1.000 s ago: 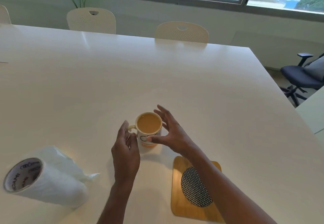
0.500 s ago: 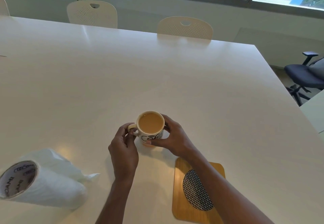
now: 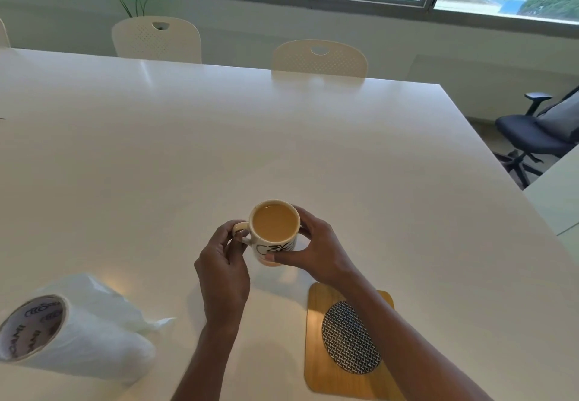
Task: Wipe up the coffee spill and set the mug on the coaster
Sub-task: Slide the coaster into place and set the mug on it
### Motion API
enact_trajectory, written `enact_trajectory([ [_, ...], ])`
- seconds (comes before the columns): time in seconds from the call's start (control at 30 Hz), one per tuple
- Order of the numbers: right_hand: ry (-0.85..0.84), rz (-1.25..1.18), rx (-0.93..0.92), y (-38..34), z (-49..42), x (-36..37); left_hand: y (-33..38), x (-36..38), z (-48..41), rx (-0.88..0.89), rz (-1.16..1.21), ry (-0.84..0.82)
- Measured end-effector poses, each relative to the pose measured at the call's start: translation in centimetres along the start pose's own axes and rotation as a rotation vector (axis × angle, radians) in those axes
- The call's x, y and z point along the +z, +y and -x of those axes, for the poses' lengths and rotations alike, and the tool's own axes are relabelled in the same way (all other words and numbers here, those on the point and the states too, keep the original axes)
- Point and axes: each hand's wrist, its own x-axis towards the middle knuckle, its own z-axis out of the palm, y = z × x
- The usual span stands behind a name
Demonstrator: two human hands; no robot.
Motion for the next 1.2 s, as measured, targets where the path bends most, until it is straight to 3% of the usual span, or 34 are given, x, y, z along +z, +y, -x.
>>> enact_trajectory([
  [0.53,0.152,0.078,-0.031,-1.7,7.5,-6.7,4.7,2.1,5.4,0.018,0.087,-0.206],
  [1.2,0.138,0.006,0.097,-1.4,16.3,-7.6,3.9,0.9,12.2,-0.02,0.075,-0.44],
])
